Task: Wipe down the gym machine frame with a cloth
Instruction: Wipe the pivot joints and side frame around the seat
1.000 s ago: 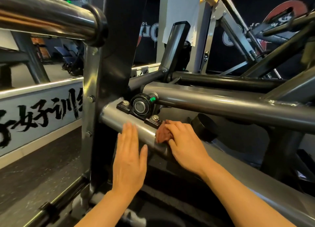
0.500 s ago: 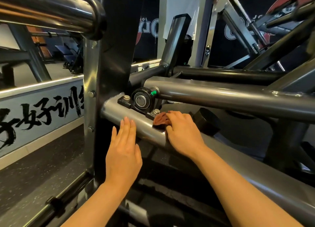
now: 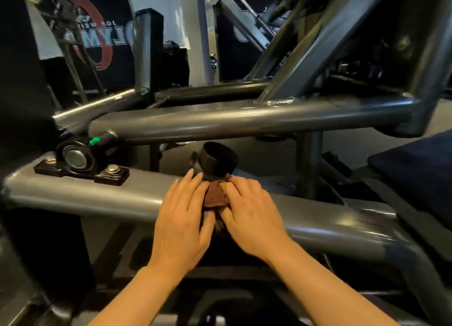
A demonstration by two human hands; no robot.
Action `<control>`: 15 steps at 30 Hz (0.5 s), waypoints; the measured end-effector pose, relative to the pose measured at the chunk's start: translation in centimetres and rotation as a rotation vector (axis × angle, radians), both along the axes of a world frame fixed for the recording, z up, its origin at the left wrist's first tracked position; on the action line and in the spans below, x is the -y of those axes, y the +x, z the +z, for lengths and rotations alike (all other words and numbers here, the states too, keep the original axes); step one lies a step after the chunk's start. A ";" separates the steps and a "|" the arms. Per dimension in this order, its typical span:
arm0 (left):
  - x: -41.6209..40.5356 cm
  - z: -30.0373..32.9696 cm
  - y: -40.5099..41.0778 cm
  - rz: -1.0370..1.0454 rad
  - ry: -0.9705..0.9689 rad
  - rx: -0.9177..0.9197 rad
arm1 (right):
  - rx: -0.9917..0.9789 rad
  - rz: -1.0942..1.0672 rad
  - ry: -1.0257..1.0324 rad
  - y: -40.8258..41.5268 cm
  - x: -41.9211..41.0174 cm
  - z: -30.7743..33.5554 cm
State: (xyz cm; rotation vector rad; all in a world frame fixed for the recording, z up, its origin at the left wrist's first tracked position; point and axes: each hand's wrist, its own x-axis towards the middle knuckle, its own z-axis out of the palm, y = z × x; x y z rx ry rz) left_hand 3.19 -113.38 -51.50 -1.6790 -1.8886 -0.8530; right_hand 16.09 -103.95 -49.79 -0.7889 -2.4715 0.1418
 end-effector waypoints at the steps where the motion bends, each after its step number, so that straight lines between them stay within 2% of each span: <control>1: -0.7 -0.1 0.9 -0.013 -0.019 -0.023 | -0.001 -0.029 -0.011 1.2 -0.4 -0.4; 9: -2.5 -1.5 4.7 -0.016 -0.152 -0.208 | -0.045 -0.189 -0.042 8.1 -2.0 -2.9; 13: -2.8 -1.2 5.2 -0.053 -0.148 -0.211 | -0.061 -0.298 -0.048 12.4 -3.2 -4.5; 15: -3.2 -0.6 5.5 -0.100 -0.132 -0.258 | -0.095 -0.419 -0.111 14.4 -4.1 -5.0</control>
